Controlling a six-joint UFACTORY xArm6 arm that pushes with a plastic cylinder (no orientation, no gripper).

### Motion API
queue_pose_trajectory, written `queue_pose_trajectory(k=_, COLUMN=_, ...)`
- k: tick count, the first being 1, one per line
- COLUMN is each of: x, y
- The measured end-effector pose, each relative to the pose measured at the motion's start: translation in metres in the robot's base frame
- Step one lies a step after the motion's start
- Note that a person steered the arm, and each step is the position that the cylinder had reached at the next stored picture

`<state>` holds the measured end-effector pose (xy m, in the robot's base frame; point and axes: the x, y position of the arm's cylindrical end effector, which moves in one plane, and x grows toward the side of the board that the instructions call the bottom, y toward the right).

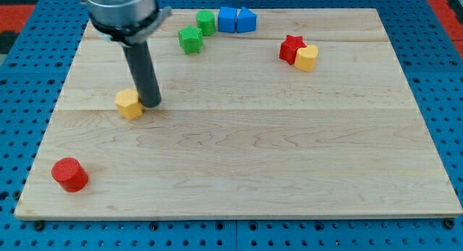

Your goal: Slide yellow hexagon to the bottom left

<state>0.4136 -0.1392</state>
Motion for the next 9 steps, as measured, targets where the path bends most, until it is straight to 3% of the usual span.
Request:
queue_pose_trajectory(k=1, x=-0.006, y=-0.035)
queue_pose_trajectory(k=2, x=0.027, y=-0.072)
queue_pose_trajectory(k=3, x=0.070, y=-0.073)
queue_pose_trajectory(k=4, x=0.036, y=-0.071)
queue_pose_trajectory(k=6, x=0.089, y=-0.070)
queue_pose_trajectory(k=7, x=0.072, y=-0.064)
queue_pose_trajectory(k=9, x=0.098, y=-0.052)
